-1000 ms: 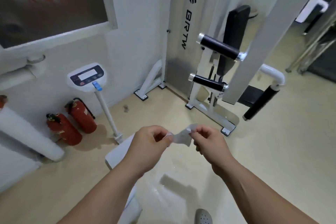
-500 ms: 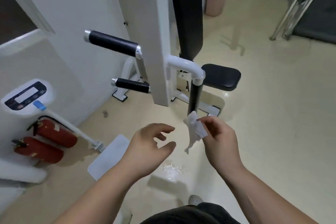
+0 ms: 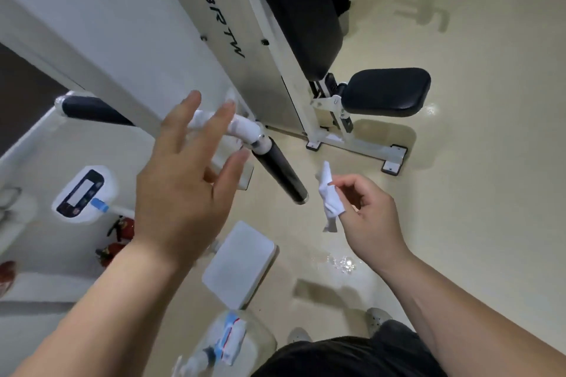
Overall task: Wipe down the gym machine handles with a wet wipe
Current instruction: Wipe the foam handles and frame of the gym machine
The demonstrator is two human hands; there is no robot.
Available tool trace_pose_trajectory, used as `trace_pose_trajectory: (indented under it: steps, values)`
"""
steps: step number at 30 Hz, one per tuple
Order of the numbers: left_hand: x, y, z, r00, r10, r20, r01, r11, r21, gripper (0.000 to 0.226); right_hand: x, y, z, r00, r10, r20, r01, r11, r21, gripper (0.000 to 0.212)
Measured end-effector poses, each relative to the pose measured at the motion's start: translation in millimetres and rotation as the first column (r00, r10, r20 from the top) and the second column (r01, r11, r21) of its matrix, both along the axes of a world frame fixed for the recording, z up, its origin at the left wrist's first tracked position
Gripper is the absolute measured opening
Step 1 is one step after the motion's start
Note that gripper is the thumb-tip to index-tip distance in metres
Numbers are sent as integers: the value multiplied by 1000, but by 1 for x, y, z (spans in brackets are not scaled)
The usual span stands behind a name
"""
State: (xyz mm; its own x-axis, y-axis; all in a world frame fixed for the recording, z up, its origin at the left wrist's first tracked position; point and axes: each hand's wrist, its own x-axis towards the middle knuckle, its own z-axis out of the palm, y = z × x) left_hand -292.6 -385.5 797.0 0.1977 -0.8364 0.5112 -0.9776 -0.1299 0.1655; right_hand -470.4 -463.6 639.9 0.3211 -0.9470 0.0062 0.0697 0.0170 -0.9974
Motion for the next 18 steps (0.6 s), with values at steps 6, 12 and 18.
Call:
trace_pose_trajectory:
  steps: [6,12,18]
  values:
    - [-1,-16,-12,992,5,-124,-6,1000,-6,35,11,4,-27,998,44,43,-48,995,93,18]
    - [-5,-17,-37,990,-40,-136,29,996,-84,46,38,-2,-38,991,78,108,-87,993,82,17]
    - [-5,-18,-26,987,-11,-159,-2,997,-80,45,56,-6,-43,969,152,194,-179,975,132,30]
